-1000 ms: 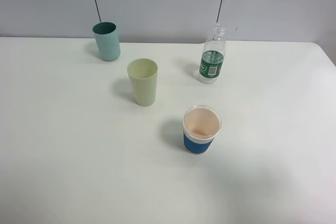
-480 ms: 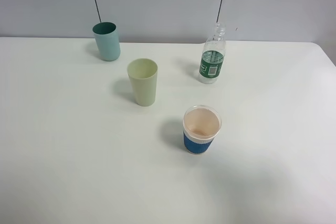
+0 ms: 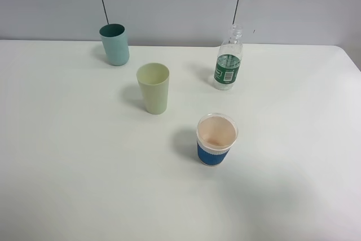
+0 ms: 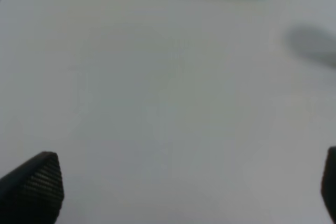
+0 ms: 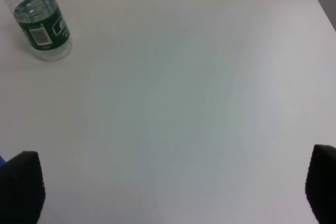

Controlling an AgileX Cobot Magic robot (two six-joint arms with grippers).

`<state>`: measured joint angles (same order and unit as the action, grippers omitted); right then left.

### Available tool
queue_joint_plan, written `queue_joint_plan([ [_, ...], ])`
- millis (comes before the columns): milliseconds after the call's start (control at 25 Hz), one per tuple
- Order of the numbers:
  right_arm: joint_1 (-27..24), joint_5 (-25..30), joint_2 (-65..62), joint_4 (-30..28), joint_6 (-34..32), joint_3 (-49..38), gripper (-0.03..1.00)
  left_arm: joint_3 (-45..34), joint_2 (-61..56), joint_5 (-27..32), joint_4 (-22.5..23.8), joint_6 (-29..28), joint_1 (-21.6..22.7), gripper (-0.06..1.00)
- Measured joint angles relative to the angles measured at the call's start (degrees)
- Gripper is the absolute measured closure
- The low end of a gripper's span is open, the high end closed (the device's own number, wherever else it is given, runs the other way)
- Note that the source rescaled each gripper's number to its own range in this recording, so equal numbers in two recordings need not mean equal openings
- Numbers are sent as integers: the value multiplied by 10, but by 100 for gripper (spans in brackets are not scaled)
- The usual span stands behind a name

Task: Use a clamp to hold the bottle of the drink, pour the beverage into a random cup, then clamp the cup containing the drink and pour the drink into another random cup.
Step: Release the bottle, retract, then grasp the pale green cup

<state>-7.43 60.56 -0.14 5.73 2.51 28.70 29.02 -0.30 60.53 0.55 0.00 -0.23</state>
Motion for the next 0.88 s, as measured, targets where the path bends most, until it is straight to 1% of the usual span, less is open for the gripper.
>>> queue_joint_plan([
  [200, 23, 0, 0, 0, 0, 0, -3, 0, 0, 0, 0, 0, 0, -6],
  [880, 23, 0, 0, -4, 0, 0, -3, 0, 0, 0, 0, 0, 0, -6],
])
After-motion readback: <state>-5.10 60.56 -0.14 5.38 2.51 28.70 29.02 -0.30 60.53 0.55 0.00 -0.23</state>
